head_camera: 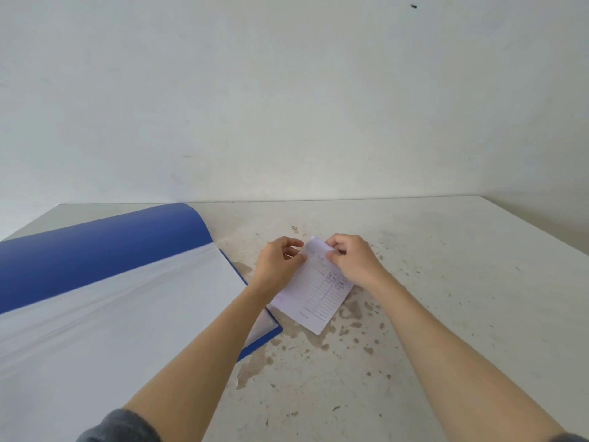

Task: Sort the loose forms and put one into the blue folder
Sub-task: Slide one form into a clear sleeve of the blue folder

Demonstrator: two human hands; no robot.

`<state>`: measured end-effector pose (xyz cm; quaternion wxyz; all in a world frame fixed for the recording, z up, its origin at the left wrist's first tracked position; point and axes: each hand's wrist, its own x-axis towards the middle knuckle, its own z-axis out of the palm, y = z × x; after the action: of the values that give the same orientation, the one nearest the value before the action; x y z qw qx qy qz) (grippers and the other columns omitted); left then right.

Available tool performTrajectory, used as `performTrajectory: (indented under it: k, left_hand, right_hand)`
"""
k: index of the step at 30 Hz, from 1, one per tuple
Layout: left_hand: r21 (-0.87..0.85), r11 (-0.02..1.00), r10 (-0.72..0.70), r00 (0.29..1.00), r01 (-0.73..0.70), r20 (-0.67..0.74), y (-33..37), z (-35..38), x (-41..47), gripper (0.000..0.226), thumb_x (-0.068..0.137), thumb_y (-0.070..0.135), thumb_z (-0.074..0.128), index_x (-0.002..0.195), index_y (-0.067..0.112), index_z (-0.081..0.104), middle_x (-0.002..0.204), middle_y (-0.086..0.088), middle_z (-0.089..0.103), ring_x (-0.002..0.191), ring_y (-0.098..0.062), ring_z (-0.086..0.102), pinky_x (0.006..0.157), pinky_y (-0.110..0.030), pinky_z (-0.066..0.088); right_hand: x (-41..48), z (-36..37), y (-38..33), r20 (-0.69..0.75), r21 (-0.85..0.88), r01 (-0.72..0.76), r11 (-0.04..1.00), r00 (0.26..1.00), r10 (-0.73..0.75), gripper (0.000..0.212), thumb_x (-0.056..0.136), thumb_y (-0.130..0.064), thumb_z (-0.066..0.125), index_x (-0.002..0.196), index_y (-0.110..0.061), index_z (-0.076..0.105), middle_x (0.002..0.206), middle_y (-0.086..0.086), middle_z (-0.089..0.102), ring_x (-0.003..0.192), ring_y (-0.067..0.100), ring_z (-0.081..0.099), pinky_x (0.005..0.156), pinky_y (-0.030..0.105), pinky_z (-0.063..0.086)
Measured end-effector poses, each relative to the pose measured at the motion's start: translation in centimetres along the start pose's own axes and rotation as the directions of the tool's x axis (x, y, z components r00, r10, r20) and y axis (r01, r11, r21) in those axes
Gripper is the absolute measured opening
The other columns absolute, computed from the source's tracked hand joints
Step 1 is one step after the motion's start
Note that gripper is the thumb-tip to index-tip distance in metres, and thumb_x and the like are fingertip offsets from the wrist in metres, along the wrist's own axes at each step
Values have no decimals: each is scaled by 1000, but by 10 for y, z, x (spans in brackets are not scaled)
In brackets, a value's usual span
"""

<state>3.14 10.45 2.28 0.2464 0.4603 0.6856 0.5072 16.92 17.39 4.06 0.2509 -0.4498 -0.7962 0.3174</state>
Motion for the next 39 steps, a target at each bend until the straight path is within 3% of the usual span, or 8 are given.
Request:
performTrajectory:
  k: [3,10,18,23,26,31,35,39]
  left_hand:
    - [77,997,-5,999,1,51,2,10,-3,16,91,20,55,102,13,65,96,-4,67,81,-16,59,67,-25,46]
    - [190,981,22,993,-44,119,27,10,6,21,92,25,56,104,12,68,103,-5,70,90,-16,61,69,-23,44]
    - [488,872,159,965,-37,-210,-14,-82,-15,34,93,40,52,111,14,65,117,-3,65,105,-19,59,91,-35,46]
    - [785,618,53,998,-44,14,-59,-118,-40,65,90,59,40,139,18,43,151,1,37,138,-18,33,115,-38,23]
    - [794,605,11,998,-59,65,-65,-117,-45,67,94,56,33,148,18,27,157,4,22,146,-16,14,119,-38,10]
    - [729,681,123,992,-75,-13,-67,-114,-42,43,97,40,43,134,19,53,146,5,44,139,-17,32,114,-34,24]
    - [612,789,190,970,-61,-148,-64,-112,-40,24,92,28,57,107,14,71,116,1,66,107,-19,56,90,-31,45]
    - [538,840,219,950,-67,-223,-57,-109,-40,16,89,25,62,92,11,70,93,-3,67,85,-20,60,78,-35,52]
  right_hand:
    - [-2,-18,10,-95,39,-35,999,995,39,17,90,-8,52,98,-11,66,100,7,70,82,21,59,62,25,41]
    - [-7,-49,19,-4,221,-157,963,987,162,11,86,-6,60,89,-14,67,94,8,70,82,20,63,71,27,48]
    - [0,-4,2,-116,525,-242,816,930,350,16,86,3,54,81,-8,65,88,11,64,79,24,59,67,28,46]
    - [10,39,-20,-190,608,-224,761,890,414,17,86,3,50,83,-8,62,83,9,60,75,22,54,52,23,39]
    - [18,59,-29,-237,611,-210,763,871,430,17,86,3,48,80,-7,61,83,8,60,70,21,54,47,22,37]
    - [23,74,-31,-287,585,-186,789,863,416,21,86,3,45,78,-7,62,83,6,61,70,20,55,47,22,37]
    - [24,73,-30,-308,604,-178,777,847,434,20,87,2,47,82,-9,64,86,6,63,76,21,57,50,22,41]
    - [25,66,-24,-309,624,-190,758,831,463,19,86,2,49,81,-9,63,85,5,63,78,22,58,61,28,49]
